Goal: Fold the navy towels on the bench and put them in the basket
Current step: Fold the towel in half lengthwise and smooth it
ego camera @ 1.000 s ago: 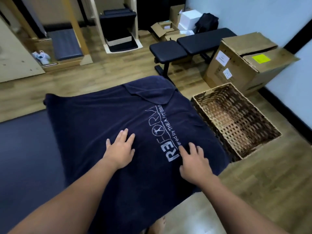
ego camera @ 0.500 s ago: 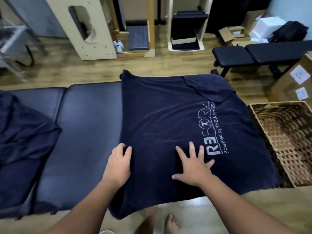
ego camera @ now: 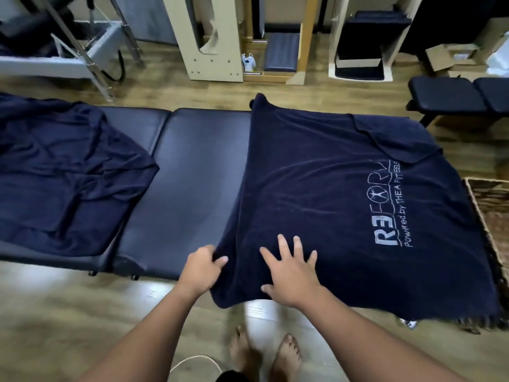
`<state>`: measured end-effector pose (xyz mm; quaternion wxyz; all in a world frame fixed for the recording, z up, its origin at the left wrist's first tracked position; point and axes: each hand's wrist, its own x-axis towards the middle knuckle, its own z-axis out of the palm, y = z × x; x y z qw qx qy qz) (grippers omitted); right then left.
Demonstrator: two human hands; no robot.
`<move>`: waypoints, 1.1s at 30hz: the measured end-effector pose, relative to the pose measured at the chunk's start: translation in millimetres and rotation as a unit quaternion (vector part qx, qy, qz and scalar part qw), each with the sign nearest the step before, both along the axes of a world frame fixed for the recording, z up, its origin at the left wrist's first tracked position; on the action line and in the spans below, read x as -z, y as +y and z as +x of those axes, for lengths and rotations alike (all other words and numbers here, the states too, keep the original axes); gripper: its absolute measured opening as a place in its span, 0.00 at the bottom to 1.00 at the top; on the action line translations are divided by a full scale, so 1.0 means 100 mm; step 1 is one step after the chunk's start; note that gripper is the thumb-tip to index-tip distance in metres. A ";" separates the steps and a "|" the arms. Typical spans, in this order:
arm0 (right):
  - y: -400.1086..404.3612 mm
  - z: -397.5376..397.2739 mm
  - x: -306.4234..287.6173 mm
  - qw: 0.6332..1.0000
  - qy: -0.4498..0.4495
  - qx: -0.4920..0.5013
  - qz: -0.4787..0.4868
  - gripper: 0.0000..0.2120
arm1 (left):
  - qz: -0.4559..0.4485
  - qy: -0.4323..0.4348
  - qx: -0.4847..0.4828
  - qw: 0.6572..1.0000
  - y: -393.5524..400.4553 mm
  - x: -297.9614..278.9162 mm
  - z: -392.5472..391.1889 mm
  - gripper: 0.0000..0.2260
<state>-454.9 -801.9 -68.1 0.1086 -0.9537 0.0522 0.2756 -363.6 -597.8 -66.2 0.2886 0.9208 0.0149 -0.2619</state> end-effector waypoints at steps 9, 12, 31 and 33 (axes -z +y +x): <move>0.09 0.07 0.00 0.999 0.024 0.041 -0.014 0.47 | -0.049 -0.049 -0.075 0.995 0.34 0.00 -0.03 0.11; 0.26 0.07 0.01 0.998 0.031 0.054 -0.030 0.49 | 0.010 -0.010 0.021 1.000 0.38 0.08 -0.34 0.07; 0.59 0.02 0.08 0.993 0.016 0.083 -0.077 0.49 | -0.183 -0.133 0.165 0.960 0.86 0.45 -0.84 0.21; 0.60 0.04 0.06 0.993 0.023 0.082 -0.080 0.49 | -0.151 -0.136 0.181 0.962 0.85 0.45 -0.81 0.18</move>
